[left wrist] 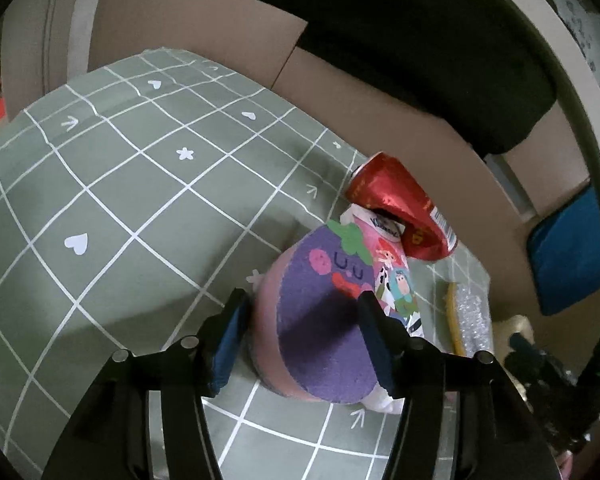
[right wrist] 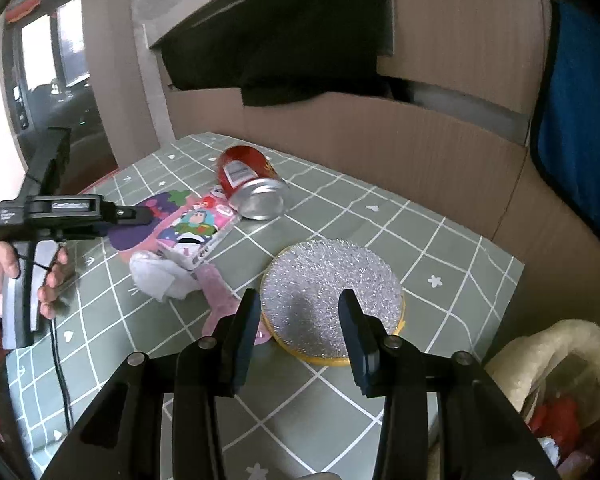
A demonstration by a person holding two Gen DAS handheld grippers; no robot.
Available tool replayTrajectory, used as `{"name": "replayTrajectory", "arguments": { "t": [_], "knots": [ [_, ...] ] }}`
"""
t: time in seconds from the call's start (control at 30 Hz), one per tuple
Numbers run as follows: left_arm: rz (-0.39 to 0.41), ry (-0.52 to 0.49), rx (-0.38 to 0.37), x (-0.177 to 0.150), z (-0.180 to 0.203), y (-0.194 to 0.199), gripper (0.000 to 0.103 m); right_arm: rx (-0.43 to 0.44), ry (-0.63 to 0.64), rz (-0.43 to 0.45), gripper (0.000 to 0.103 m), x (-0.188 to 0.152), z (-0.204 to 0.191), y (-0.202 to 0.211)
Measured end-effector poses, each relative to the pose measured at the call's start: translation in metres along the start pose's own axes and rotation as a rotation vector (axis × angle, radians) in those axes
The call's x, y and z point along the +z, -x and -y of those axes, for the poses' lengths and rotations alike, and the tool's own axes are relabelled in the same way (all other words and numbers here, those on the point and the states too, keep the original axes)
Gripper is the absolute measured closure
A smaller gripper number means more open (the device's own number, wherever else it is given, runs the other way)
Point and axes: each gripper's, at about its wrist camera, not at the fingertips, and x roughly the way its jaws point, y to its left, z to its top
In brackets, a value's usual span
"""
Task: Collect trash
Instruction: 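Grasp the purple-pink sponge with the left tool while the right tool grasps the red can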
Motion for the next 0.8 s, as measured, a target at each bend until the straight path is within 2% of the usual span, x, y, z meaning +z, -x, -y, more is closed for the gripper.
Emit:
{"name": "replayTrajectory", "arguments": {
  "t": [0.1,0.2,0.27,0.37,0.5,0.6,0.7,0.8],
  "knots": [
    [-0.017,0.001,0.007,-0.002,0.008,-0.004,0.044,-0.001,0.002,0.010,0.064,0.000,0.000,0.005],
    [-0.018,0.003,0.020,-0.006,0.015,-0.003,0.048,0.009,-0.016,0.010,0.063,0.002,0.000,0.008],
    [0.001,0.011,0.017,-0.010,0.016,0.005,0.059,0.017,-0.002,0.016,0.063,0.007,-0.004,0.010],
    [0.061,-0.007,0.046,-0.015,0.022,0.026,0.068,0.012,0.064,0.037,0.061,0.022,-0.017,0.011],
    [0.163,-0.032,0.092,-0.025,0.027,0.060,0.069,0.022,0.154,0.041,0.060,0.046,-0.041,-0.003],
    [0.208,-0.072,0.144,-0.030,0.032,0.074,0.069,0.016,0.235,0.039,0.059,0.062,-0.061,-0.023],
    [0.226,-0.120,0.209,-0.033,0.032,0.079,0.069,-0.007,0.317,0.032,0.058,0.077,-0.078,-0.048],
    [0.208,-0.107,0.211,-0.034,0.026,0.076,0.069,-0.030,0.347,0.001,0.058,0.090,-0.085,-0.078]
  ]
}}
